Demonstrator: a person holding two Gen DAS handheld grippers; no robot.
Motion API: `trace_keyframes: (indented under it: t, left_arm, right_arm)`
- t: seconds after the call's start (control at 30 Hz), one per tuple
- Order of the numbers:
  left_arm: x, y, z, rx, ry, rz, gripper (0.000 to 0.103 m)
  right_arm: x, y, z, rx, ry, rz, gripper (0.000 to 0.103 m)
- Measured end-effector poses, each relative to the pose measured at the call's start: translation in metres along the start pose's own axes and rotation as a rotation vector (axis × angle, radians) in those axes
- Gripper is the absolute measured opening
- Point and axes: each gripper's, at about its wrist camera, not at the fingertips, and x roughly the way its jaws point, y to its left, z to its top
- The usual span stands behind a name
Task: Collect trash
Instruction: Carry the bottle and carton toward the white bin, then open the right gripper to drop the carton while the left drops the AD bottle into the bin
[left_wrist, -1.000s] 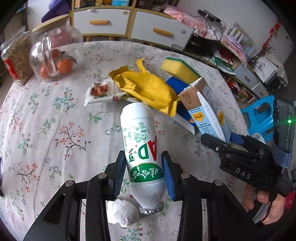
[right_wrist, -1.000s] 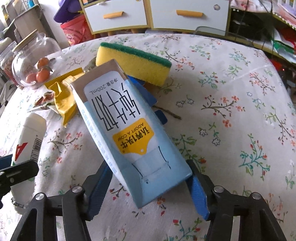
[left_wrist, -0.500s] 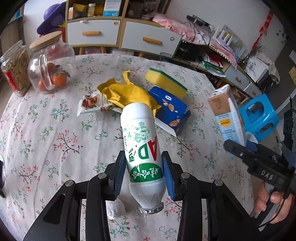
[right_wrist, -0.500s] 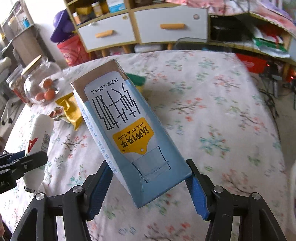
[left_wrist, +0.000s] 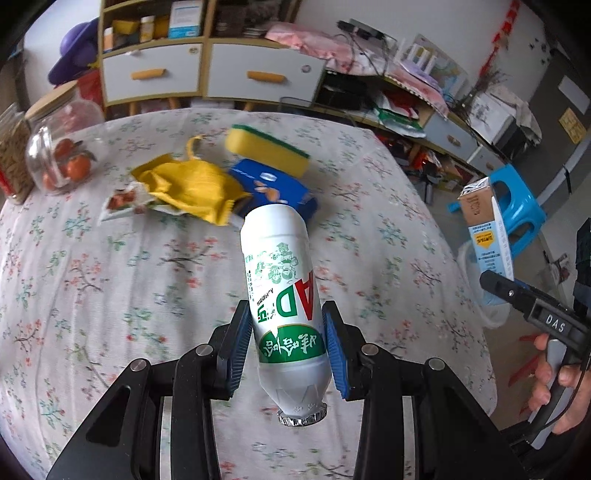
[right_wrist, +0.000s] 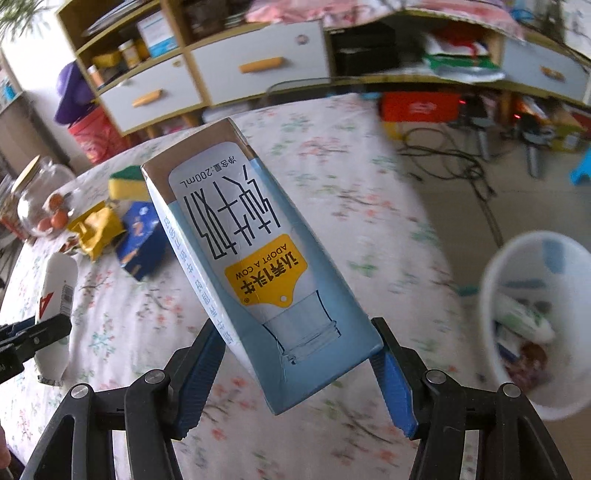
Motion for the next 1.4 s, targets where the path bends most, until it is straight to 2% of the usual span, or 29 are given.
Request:
trace_keyframes:
  t: [0.47, 0.8, 1.0, 1.4]
  left_arm:
    - [0.016, -0.093, -0.002, 0.156, 0.029, -0.054, 0.04]
    - [0.037, -0.161, 0.004, 0.218, 0.041, -0.114, 0.04]
    - [0.057, -0.189, 0.009, 0.228, 0.07, -0.137, 0.04]
    - [0.092, -0.254, 0.013, 0.298, 0.115, -0.2, 0.04]
  right_arm:
    - [-0.05, -0.102, -0.02, 0.183, -0.032, -0.102, 0.068]
    - [-0.062, -0.166, -0.03, 0.314, -0.013, -0.184, 0.068]
    - [-0.063, -0.187, -0.031, 0.331, 0.003, -0.244, 0.07]
    - [-0.076, -0.204, -0.041, 0.343, -0.002, -0.255, 0.073]
